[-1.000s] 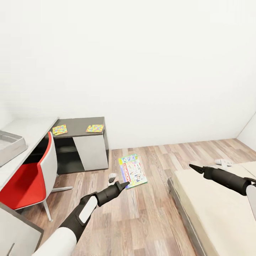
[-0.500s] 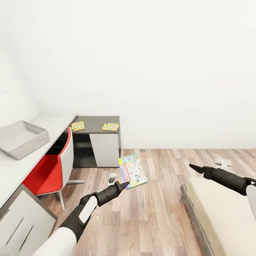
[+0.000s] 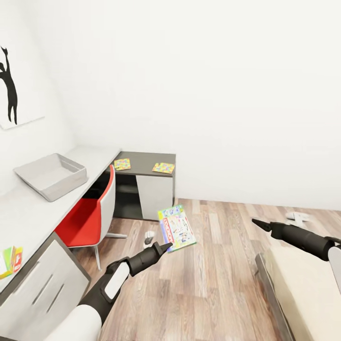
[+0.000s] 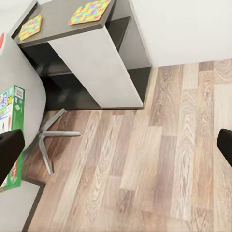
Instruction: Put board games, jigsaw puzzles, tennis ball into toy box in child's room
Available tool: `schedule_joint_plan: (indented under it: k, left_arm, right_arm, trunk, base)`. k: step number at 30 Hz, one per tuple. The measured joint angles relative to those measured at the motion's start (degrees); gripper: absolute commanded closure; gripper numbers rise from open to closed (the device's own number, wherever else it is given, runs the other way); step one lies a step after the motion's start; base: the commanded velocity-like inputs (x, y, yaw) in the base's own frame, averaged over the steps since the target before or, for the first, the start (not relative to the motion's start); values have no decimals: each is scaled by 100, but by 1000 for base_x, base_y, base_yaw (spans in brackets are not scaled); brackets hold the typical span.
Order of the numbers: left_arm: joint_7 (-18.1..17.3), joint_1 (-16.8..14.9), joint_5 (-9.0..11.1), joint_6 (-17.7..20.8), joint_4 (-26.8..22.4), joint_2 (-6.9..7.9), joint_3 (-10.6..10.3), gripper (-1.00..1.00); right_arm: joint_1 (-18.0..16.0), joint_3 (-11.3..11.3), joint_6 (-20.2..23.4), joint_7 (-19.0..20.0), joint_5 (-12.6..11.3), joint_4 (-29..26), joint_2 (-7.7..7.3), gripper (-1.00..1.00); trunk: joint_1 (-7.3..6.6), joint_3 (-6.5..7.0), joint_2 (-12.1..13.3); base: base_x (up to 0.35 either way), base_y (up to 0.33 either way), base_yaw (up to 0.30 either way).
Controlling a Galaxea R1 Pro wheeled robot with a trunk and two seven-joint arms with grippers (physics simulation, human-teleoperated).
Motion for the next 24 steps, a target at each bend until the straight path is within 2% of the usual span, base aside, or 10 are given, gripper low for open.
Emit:
schedule_joint_plan:
  k: [8,11,14,24]
  left_arm:
    - [-81,136,22,-39,-82,11,19,100]
    - [-126,172,23,-127,-89,37,21,100]
    - [-237,232,35,-373,-97,91,27,100]
    - [-299,277,-7,-588,-95,128,26,100]
  right_arm:
    - [17,47,-59,7,12,0,23,-100]
    - [19,52,-66,10,13,0,28,-100]
    - [20,50,-72,13,14,0,30,-100]
    - [21,52,-77,15,16,0,11,-100]
  trunk:
    - [0,-3,0]
    - [0,-3,0]
    - [-1,-4,-1]
    - [-3,-4,-1]
  base:
    - [0,0,30]
    - [0,0,9]
    - [50,0,5]
    - [270,0,1]
